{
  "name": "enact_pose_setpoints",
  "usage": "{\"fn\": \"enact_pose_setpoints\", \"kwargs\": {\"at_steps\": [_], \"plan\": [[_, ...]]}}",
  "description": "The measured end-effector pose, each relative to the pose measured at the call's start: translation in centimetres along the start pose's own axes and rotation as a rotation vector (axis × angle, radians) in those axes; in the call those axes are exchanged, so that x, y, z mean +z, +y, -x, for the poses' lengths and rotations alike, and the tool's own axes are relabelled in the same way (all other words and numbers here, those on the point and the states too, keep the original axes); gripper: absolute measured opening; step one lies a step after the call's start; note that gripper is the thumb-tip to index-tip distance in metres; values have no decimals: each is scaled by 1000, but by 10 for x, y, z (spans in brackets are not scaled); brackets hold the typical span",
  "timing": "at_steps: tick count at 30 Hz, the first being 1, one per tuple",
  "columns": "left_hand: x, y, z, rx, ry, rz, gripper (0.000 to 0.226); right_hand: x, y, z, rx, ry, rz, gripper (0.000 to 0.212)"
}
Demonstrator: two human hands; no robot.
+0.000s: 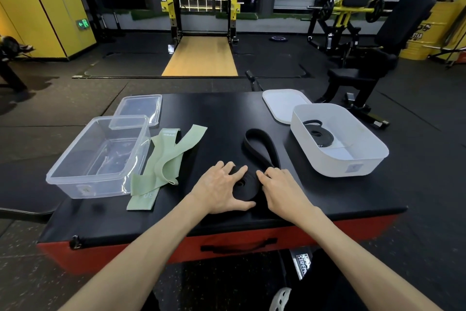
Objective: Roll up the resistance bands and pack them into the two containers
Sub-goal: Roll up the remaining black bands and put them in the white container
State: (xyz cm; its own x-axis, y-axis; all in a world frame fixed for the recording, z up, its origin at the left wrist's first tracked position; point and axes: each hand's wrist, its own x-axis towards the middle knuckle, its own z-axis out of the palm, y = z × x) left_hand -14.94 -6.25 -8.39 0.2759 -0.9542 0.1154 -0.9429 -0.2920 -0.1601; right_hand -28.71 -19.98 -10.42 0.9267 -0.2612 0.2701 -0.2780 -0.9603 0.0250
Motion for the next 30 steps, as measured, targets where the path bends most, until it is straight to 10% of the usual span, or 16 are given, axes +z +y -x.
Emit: {"fn": "enact_pose_setpoints", "kwargs": {"at_steps": [30], "plan": [[-4, 14, -2, -219, -47, -39, 103, -21, -23, -1, 75, -18, -17, 54]]}}
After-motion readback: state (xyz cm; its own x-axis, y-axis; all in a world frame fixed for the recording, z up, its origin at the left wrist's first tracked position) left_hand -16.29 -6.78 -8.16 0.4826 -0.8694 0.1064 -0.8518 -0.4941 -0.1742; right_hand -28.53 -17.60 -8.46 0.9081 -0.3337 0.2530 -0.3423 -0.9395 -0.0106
